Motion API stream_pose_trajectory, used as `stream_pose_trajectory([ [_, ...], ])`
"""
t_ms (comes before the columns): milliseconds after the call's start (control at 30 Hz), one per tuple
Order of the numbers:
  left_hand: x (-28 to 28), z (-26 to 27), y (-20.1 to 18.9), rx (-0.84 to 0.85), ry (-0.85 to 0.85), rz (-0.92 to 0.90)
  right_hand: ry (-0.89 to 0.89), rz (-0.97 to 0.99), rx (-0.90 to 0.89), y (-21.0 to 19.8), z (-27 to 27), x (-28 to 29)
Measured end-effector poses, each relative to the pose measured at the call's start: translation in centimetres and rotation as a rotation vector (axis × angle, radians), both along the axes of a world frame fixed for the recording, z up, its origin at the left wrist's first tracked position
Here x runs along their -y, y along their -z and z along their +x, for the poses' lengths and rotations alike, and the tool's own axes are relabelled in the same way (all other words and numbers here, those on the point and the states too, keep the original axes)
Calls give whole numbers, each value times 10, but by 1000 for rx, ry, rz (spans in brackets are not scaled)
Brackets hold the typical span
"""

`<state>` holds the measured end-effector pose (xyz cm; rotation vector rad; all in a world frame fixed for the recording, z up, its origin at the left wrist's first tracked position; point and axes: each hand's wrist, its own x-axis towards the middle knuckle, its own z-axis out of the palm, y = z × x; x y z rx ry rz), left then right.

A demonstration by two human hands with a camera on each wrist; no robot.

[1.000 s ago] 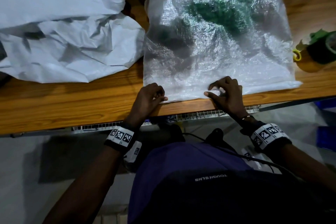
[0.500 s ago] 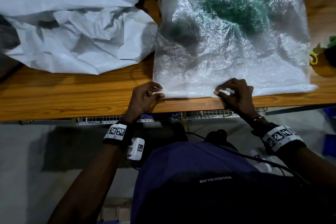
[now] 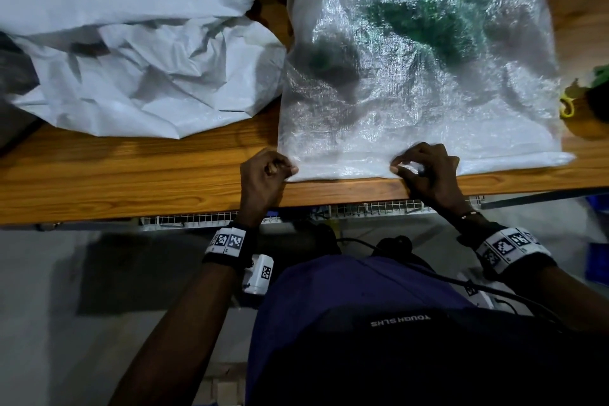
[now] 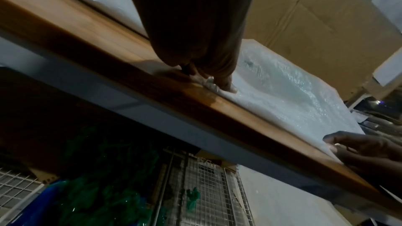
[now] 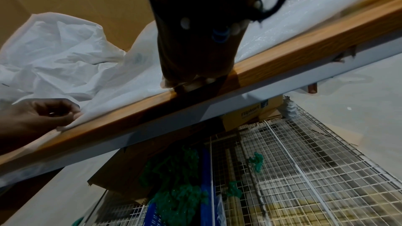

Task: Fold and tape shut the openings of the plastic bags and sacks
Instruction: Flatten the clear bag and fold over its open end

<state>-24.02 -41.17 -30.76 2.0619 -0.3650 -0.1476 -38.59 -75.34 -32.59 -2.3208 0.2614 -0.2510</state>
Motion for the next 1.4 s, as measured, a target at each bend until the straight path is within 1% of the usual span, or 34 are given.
stream_pose_trajectory([
  [67, -1, -2, -1, 48, 54, 23, -60, -35, 21, -1, 0, 0],
  [100, -5, -3, 1, 99, 105, 53, -99, -57, 35, 0, 1, 1],
  [167, -15, -6, 5, 218, 207, 144, -173, -99, 45, 3, 1, 5],
  [233, -25, -8, 8, 293, 279, 235, -232, -122, 36, 5, -2, 11],
  [367, -29, -7, 7, 412, 296, 407, -287, -184, 42, -1, -4, 14],
  [467, -23, -4, 5, 484, 304, 470, -277, -246, 22, -5, -3, 11],
  [533, -17, -3, 2, 493, 289, 491, -272, -290, 20, -9, -1, 9],
  [633, -3, -1, -2, 431, 222, 479, -275, -328, 49, -16, 7, 5],
  [700, 4, 2, -1, 386, 164, 453, -251, -278, 27, -22, 13, 4],
  [767, 6, 7, -1, 311, 77, 403, -163, -164, -11, -29, 20, 6],
  [833, 9, 9, -4, 243, 6, 368, -69, -50, 5, -32, 26, 10],
  [867, 11, 9, -5, 234, -10, 372, -39, -55, 3, -31, 29, 11],
  [933, 15, 7, -7, 289, -1, 400, -14, -123, -37, -27, 35, 12],
  [1000, 20, 10, -6, 355, 58, 424, -13, -146, -57, -26, 39, 10],
  [1033, 26, 10, -6, 382, 120, 419, -25, -150, -52, -26, 41, 11],
  [1133, 58, -2, -7, 461, 432, 392, -99, -208, -2, -26, 44, 14],
  [1200, 75, -18, -5, 472, 644, 508, -95, -200, 13, -25, 45, 16],
  [1233, 78, -23, -3, 476, 707, 593, -78, -185, 10, -23, 46, 17],
  [1300, 66, -18, 2, 509, 773, 715, -44, -157, 1, -19, 46, 20],
  [1367, 43, 0, 4, 548, 803, 760, -28, -115, 2, -16, 45, 25],
  [1400, 31, 9, 5, 548, 810, 755, -33, -92, 4, -15, 45, 27],
])
